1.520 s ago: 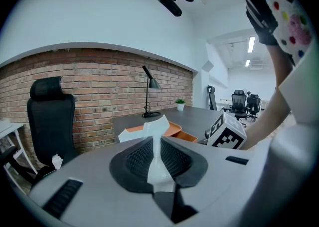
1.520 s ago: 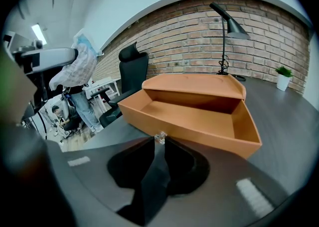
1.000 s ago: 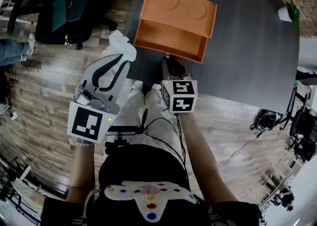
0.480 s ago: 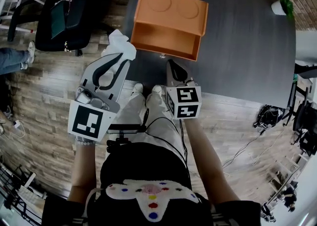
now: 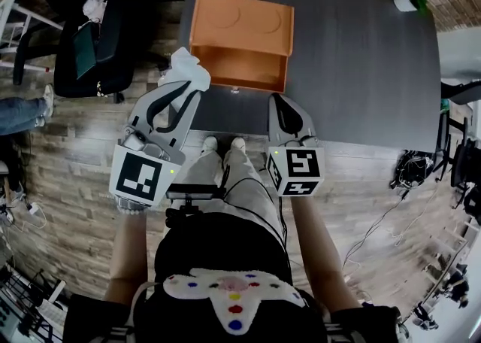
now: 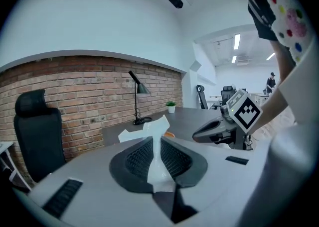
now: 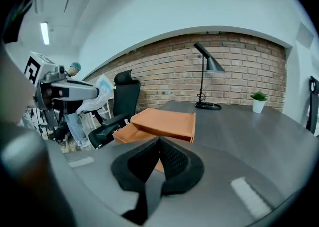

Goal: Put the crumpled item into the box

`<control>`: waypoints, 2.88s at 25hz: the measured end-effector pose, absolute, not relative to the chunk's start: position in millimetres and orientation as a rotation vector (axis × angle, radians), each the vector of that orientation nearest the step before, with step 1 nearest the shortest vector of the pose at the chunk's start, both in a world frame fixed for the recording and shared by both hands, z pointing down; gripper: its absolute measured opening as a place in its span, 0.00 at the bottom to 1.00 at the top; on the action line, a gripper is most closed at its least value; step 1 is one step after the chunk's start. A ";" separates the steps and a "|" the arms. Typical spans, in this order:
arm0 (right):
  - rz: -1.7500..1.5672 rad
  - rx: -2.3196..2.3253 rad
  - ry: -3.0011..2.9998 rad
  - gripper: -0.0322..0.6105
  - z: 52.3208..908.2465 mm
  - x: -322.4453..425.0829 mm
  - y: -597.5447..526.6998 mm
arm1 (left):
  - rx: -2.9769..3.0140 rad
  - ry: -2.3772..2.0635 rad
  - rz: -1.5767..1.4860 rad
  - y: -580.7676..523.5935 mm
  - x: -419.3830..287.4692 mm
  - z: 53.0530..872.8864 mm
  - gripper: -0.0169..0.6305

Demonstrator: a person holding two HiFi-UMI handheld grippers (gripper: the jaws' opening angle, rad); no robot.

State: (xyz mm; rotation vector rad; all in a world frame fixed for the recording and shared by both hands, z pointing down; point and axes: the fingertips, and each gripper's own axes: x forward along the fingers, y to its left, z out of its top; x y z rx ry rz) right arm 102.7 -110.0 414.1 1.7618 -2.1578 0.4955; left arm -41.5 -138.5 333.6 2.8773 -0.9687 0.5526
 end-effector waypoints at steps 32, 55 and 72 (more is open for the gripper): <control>0.390 2.078 -2.009 0.06 354.2 196.8 -62.7 | 2.985 -0.348 0.898 -151.2 69.3 390.2 0.10; 0.482 2.145 -1.898 0.06 374.4 212.9 -37.6 | 2.777 0.038 1.298 -160.7 106.0 497.7 0.10; 0.494 2.117 -1.925 0.06 376.0 207.5 -39.7 | 2.722 -0.033 1.156 -170.4 103.2 491.5 0.30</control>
